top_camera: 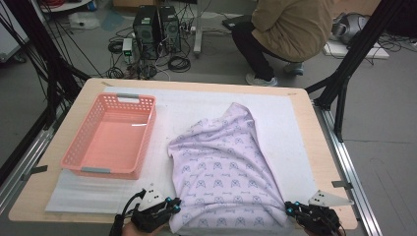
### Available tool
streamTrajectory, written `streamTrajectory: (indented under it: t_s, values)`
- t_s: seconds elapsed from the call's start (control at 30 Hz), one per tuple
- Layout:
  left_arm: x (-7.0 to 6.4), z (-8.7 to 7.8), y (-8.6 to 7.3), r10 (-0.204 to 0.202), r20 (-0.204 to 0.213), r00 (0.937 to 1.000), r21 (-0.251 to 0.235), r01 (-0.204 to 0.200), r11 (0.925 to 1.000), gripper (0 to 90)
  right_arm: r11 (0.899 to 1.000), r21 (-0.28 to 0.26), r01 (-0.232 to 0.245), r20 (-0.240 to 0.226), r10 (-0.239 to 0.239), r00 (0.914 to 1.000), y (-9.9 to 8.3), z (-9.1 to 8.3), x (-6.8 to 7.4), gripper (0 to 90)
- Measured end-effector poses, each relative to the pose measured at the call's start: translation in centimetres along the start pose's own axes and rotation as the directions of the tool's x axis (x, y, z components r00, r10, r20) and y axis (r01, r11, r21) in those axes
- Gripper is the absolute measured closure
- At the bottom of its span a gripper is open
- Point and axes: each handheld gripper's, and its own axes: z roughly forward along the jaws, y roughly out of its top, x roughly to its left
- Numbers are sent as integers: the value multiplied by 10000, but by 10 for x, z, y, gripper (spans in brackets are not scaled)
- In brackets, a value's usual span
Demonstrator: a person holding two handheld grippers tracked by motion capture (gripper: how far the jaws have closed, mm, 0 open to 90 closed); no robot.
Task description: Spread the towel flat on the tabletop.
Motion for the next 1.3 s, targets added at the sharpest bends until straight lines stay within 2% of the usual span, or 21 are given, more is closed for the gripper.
streamTrajectory:
  t_s: [0.1, 0.17, 0.23, 0.37, 0.6, 0.7, 0.8, 0.87, 0.9, 1.0, 1.2, 1.3]
  values:
    - [7, -1, 7, -435, -179, 9989, -658, 422, 9969, 609, 9986, -530, -15, 167, 24, 9999, 9, -1, -2, 688]
    - [15, 1, 14, -605, -266, 9978, -964, 576, 9937, 530, 9965, -835, -58, 324, 86, 9994, 18, 5, -8, 636]
    - [22, 3, 21, -735, -369, 9966, -1299, 682, 9892, 486, 9957, -924, -99, 470, 143, 9988, 29, 16, -15, 607]
    - [35, 7, 30, -980, -427, 9943, -1708, 893, 9812, 452, 9945, -1017, -232, 660, 300, 9974, 53, 43, -28, 557]
    - [47, 16, 38, -1077, -321, 9937, -1817, 1001, 9783, 419, 9975, -712, -22, 1200, 107, 9927, 85, 79, -35, 530]
    - [51, 20, 41, -1167, -301, 9927, -1924, 1088, 9753, 415, 9977, -646, -219, 1295, 302, 9911, 93, 93, -39, 550]
    - [54, 23, 44, -1243, -254, 9919, -1956, 1170, 9737, 413, 9999, -128, 67, 1436, -47, 9896, 95, 106, -40, 639]
    - [56, 24, 45, -1266, -266, 9916, -1979, 1189, 9730, 413, 9997, -216, 141, 1248, -113, 9921, 95, 104, -43, 832]
    - [56, 24, 46, -1312, -283, 9909, -1993, 1231, 9722, 413, 9997, -101, 228, 1329, -212, 9909, 94, 102, -43, 854]
    - [58, 25, 47, -1350, -309, 9904, -2010, 1261, 9714, 413, 9998, -20, 189, 1331, -185, 9909, 89, 94, -48, 864]
    - [63, 30, 47, -1508, -230, 9883, -2003, 1432, 9692, 413, 9999, -162, 43, 1209, -23, 9927, 68, 70, -52, 864]
    - [64, 33, 49, -1547, -175, 9878, -1977, 1483, 9690, 413, 10000, -6, -49, 1252, 49, 9921, 62, 62, -53, 866]
